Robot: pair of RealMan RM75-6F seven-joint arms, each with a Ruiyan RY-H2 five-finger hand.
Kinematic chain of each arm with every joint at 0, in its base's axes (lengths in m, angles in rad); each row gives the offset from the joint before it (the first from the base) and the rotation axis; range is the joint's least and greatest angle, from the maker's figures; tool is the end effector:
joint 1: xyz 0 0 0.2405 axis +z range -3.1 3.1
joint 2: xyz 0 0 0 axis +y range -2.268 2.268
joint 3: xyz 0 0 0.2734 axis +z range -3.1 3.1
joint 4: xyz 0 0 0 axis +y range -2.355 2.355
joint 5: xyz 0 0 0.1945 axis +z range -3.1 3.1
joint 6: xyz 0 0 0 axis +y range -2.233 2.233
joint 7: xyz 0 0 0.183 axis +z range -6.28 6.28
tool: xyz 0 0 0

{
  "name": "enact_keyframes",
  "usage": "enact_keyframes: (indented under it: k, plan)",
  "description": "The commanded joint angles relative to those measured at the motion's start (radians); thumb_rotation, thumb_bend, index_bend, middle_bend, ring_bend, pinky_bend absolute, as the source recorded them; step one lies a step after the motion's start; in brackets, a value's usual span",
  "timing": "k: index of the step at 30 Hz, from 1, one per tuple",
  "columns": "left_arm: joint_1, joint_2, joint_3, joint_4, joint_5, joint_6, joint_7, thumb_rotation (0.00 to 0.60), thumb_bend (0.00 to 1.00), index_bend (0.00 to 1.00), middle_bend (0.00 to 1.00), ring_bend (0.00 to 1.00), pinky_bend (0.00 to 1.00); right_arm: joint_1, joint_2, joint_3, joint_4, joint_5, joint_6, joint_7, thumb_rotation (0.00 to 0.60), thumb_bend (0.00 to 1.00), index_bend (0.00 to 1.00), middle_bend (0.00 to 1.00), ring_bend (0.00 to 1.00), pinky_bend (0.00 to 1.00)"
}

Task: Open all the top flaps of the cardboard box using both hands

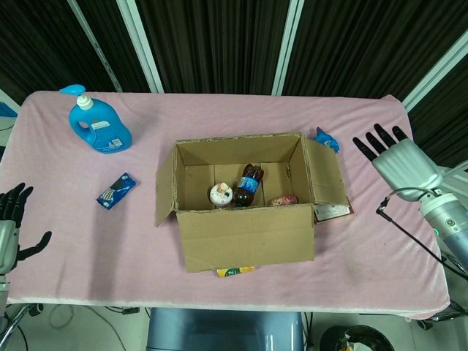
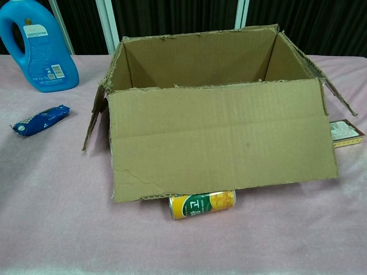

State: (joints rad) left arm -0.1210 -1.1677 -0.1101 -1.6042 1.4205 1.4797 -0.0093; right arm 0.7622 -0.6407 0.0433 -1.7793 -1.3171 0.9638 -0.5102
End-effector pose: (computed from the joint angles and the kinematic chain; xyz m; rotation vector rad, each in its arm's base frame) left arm -0.3180 0.2425 0.1801 -1.2883 -0.9185 -0.9720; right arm -0.1683 -0.3796 0.2641 1.8590 -0.1221 0.3862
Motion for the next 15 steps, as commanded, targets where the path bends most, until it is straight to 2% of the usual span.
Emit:
enact_keyframes:
  k: [1,7,12,15]
  plan:
    - [-0.002,0.005,0.013,0.011,0.025,0.005,0.04,0.6,0.22,0.0,0.0,0.0,0.0,-0.219,-0.165,-0.01,-0.114,0.092,0.29,0.074,0.6,0.17,0.0,0.02,0.0,0.22]
    - [0.001,-0.004,0.025,0.028,0.045,0.017,0.069,0.6,0.22,0.0,0.0,0.0,0.0,-0.406,-0.304,-0.075,-0.129,0.027,0.514,0.125,0.6,0.2,0.0,0.0,0.0,0.22]
    - [0.0,-0.016,0.02,0.043,0.042,0.022,0.076,0.6,0.22,0.0,0.0,0.0,0.0,-0.495,-0.377,-0.121,-0.043,-0.052,0.595,0.159,0.6,0.22,0.0,0.0,0.0,0.22]
    - [-0.001,-0.022,0.019,0.048,0.037,0.021,0.086,0.6,0.22,0.0,0.0,0.0,0.0,-0.529,-0.418,-0.126,0.03,-0.095,0.626,0.221,0.6,0.22,0.0,0.0,0.0,0.21]
